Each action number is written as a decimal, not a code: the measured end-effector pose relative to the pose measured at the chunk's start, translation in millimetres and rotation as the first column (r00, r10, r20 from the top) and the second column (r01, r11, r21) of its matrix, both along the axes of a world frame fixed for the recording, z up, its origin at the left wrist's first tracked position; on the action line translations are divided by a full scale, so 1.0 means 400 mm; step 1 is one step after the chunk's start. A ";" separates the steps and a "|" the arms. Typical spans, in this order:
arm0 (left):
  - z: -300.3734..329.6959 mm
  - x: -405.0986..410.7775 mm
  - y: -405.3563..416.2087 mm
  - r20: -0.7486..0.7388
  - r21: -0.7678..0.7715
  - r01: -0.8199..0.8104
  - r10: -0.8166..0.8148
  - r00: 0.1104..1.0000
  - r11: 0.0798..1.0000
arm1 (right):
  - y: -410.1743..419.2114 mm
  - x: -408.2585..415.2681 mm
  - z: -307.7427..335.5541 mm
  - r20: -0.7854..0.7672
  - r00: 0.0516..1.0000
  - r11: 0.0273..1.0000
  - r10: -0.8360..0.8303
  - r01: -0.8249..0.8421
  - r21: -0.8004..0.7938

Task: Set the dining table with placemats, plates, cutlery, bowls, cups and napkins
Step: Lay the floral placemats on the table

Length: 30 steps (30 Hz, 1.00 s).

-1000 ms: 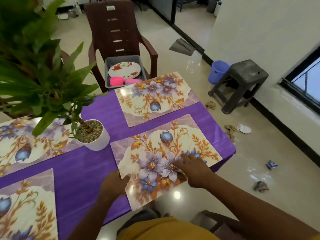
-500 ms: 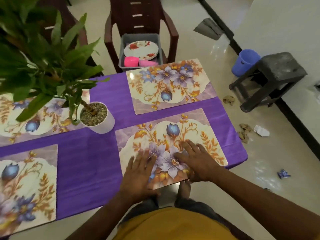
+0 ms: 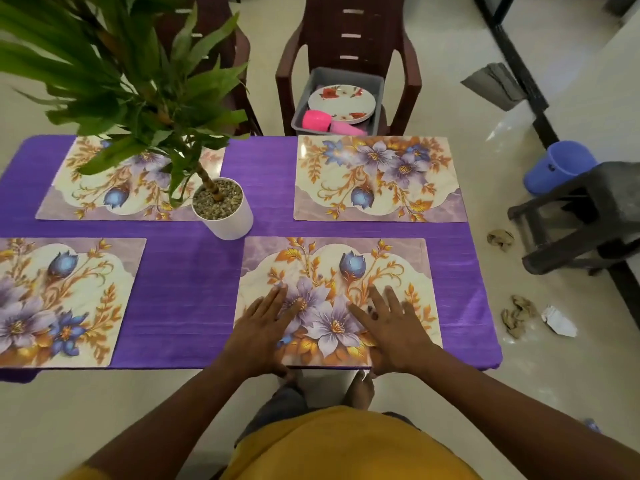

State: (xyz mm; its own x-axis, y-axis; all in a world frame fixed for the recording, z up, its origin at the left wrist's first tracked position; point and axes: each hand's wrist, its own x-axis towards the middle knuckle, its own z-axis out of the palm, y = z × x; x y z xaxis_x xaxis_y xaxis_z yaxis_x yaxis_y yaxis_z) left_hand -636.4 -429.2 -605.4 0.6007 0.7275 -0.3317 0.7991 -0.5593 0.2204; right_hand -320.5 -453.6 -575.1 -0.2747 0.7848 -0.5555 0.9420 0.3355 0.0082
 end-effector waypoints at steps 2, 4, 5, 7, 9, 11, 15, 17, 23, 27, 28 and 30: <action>0.004 -0.004 0.000 0.012 -0.010 -0.005 0.005 1.000 1.000 | 0.004 -0.003 -0.002 0.010 1.000 1.000 0.009 -0.009 -0.004; 0.003 -0.010 -0.001 0.007 -0.022 -0.001 0.001 1.000 1.000 | 0.007 -0.006 -0.001 0.014 1.000 1.000 0.018 -0.017 -0.008; 0.002 -0.014 -0.001 0.008 -0.023 0.000 0.000 1.000 1.000 | 0.008 -0.008 -0.002 0.015 1.000 1.000 0.020 -0.020 -0.010; 0.002 -0.019 -0.001 0.013 -0.027 -0.001 0.001 1.000 1.000 | 0.010 -0.012 -0.005 0.016 1.000 1.000 0.019 -0.018 -0.013; -0.002 -0.023 0.000 0.019 -0.026 -0.002 0.003 1.000 1.000 | 0.011 -0.017 -0.006 0.017 1.000 1.000 0.016 -0.016 -0.013; -0.005 -0.023 0.000 0.013 -0.033 -0.002 0.002 1.000 0.999 | 0.009 -0.020 -0.006 0.027 0.999 1.000 0.019 -0.018 -0.012; -0.010 -0.020 0.000 -0.035 -0.048 -0.011 0.009 0.999 0.999 | 0.009 -0.017 -0.004 0.023 1.000 1.000 0.019 -0.019 -0.012; -0.010 -0.016 0.002 -0.064 -0.045 -0.014 0.011 0.998 0.999 | 0.007 -0.016 -0.003 0.023 0.999 1.000 0.024 -0.024 -0.006; -0.013 -0.002 0.007 -0.108 -0.041 -0.014 0.010 0.994 0.999 | -0.003 -0.022 -0.006 0.024 1.000 1.000 0.011 -0.011 -0.005; -0.017 0.001 0.009 -0.131 -0.024 0.008 -0.011 0.991 1.000 | -0.005 -0.028 -0.008 0.018 1.000 1.000 -0.007 0.007 -0.005; -0.019 0.002 0.010 -0.140 -0.025 0.011 -0.014 0.990 1.000 | -0.006 -0.029 -0.010 0.020 1.000 1.000 -0.009 0.009 -0.002; -0.023 0.002 0.011 -0.143 -0.035 0.009 -0.014 0.990 0.999 | -0.007 -0.030 -0.014 0.017 1.000 1.000 -0.017 0.017 0.003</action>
